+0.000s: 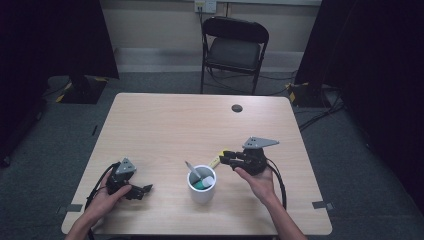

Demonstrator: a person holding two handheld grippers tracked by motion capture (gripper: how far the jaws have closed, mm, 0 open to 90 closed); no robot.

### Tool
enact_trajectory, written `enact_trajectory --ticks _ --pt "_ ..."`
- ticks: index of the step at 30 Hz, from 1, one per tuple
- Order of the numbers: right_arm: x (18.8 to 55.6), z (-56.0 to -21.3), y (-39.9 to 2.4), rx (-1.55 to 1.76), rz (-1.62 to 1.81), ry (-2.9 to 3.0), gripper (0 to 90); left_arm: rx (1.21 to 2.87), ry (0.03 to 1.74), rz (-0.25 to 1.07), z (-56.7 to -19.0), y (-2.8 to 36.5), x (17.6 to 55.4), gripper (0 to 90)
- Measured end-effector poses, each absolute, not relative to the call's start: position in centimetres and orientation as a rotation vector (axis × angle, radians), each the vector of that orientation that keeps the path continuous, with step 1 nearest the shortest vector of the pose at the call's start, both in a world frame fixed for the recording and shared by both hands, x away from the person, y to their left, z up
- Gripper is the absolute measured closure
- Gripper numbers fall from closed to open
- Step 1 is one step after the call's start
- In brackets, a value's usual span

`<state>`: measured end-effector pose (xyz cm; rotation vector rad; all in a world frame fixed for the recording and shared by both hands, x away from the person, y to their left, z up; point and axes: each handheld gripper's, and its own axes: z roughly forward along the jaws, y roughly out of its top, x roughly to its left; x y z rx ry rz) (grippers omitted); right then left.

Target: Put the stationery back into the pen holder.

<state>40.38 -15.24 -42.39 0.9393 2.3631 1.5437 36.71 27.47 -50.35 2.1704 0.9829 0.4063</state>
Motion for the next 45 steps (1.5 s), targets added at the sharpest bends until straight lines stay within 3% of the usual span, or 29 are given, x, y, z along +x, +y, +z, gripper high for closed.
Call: enact_trajectory --ticks 21,29,45 --pt "46.2 -47.7 -11.8 1.023 1.336 2.506 76.6 2.172 0.982 0.406 -50.3 27.5 36.7 0.0" --pt "46.1 -48.7 -10.6 0.987 1.307 2.558 78.6 2.172 0.982 0.407 -50.3 27.5 36.7 0.0" --pt "44.0 -48.9 -13.2 1.002 1.257 2.581 78.7 2.171 0.982 0.406 -50.3 27.5 36.7 0.0"
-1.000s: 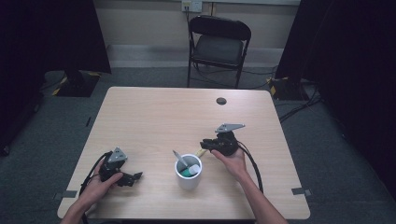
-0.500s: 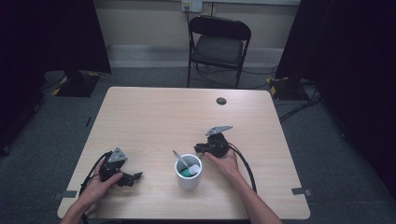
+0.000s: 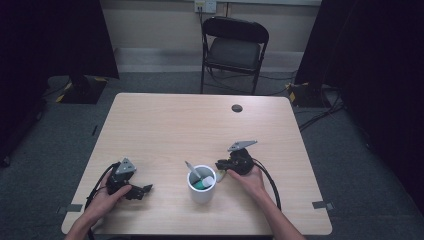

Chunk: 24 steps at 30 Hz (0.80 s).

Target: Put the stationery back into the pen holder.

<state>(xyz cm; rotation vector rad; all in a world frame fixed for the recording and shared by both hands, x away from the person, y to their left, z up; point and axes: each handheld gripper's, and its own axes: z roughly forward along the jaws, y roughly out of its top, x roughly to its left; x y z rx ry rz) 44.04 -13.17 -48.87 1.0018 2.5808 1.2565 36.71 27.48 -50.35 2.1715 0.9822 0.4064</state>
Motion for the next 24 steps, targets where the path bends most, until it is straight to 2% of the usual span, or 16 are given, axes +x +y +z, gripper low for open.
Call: enact_trajectory --ticks 24 --pt "40.5 -48.1 -17.8 1.022 1.169 2.592 77.0 2.169 0.984 0.406 -50.4 27.5 36.7 0.0"
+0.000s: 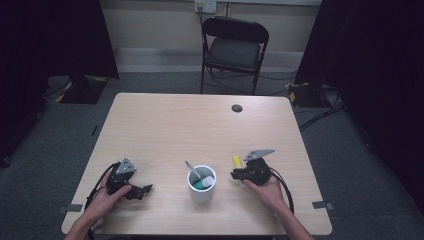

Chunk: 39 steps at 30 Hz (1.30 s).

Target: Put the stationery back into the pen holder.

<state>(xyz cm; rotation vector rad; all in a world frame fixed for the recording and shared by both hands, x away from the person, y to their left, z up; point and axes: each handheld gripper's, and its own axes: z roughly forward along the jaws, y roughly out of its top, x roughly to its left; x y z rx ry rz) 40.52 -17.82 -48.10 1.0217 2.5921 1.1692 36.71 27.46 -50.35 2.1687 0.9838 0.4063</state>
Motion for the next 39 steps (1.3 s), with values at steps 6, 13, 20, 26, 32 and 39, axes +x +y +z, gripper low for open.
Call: enact_trajectory --ticks 6,13,20,26,32,39 --pt "39.9 -47.5 -18.8 1.042 1.184 2.537 73.4 2.17 0.983 0.406 -50.3 27.5 36.7 0.0" --pt "41.8 -47.9 -19.7 1.159 1.176 2.437 66.6 2.171 0.982 0.407 -50.3 27.5 36.7 0.0" --pt "42.9 -48.2 -18.4 1.161 1.13 2.425 59.8 2.168 0.984 0.406 -50.4 27.5 36.7 0.0" --pt "43.0 -48.9 -17.9 1.149 1.105 2.463 63.7 2.169 0.984 0.406 -50.4 27.5 36.7 0.0" --pt "42.3 -48.8 -17.7 1.078 1.099 2.516 66.6 2.169 0.985 0.406 -50.4 27.5 36.7 0.0" --pt "41.8 -48.8 -17.7 1.059 1.091 2.532 61.5 2.169 0.984 0.406 -50.4 27.5 36.7 0.0"
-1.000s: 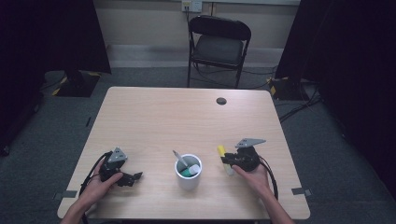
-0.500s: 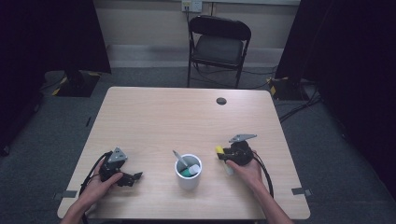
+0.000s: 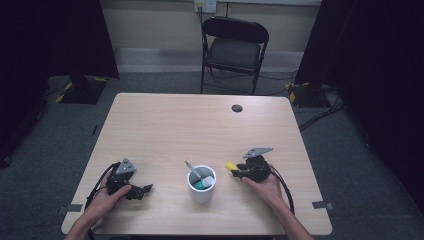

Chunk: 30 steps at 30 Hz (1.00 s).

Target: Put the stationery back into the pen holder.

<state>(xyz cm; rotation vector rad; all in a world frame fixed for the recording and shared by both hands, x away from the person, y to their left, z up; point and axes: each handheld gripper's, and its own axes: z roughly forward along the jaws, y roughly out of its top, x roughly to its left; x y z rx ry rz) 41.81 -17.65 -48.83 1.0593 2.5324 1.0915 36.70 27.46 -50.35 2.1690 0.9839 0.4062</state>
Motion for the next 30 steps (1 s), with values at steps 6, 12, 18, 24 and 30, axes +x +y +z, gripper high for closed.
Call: enact_trajectory --ticks 6,12,18,24,30 --pt "42.3 -48.7 -16.1 1.008 1.029 2.526 63.2 2.17 0.983 0.407 -50.3 27.5 36.7 0.0" --pt "42.8 -48.7 -15.4 0.992 1.009 2.527 65.8 2.169 0.984 0.407 -50.4 27.5 36.7 0.0" --pt "42.8 -48.7 -15.2 0.984 1.002 2.516 66.6 2.172 0.984 0.406 -50.3 27.5 36.7 0.0" --pt "42.8 -48.7 -15.3 1.007 1.007 2.518 67.3 2.171 0.982 0.407 -50.3 27.5 36.7 0.0" --pt "42.8 -48.4 -15.5 1.031 1.029 2.511 67.3 2.171 0.982 0.406 -50.3 27.5 36.7 0.0"
